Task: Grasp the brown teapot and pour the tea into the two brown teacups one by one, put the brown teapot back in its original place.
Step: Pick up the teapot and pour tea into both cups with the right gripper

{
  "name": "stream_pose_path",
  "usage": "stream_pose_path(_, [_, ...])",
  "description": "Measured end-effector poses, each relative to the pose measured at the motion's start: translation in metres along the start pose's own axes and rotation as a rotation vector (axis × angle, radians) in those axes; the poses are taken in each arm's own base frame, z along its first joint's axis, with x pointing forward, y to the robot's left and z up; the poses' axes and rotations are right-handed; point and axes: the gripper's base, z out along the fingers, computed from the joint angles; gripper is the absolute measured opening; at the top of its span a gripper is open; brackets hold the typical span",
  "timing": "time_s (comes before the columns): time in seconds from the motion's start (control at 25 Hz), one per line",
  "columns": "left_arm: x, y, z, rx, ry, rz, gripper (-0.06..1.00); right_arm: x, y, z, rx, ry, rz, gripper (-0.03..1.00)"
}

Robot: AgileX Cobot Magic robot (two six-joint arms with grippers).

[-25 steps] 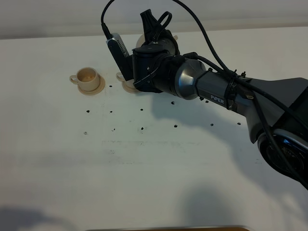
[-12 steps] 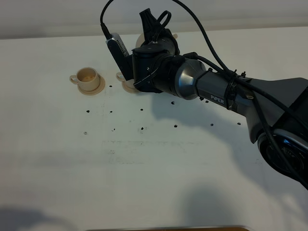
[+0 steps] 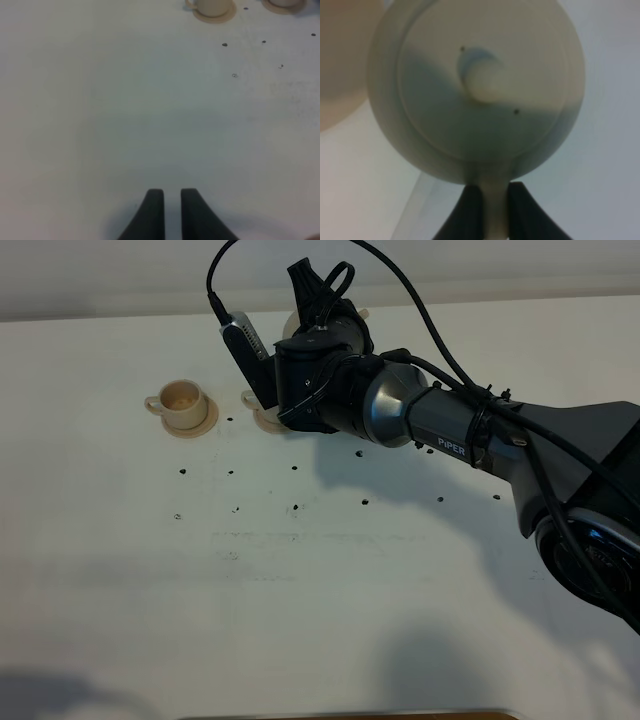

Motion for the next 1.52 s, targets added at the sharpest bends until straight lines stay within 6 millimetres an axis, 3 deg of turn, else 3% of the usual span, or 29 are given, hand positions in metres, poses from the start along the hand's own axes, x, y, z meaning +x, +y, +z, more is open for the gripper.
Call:
stream_pose_path(0.96, [0.0, 0.0, 0.0, 0.0, 0.0, 0.0, 0.07, 0.0, 0.0001, 0.0, -0.001, 0.0, -0.041, 0.12])
stream_pose_path(1.52, [0.0, 0.0, 0.0, 0.0, 0.0, 0.0, 0.07, -0.0012, 0.0026, 0.0, -0.03, -0.011, 0.148, 0.12])
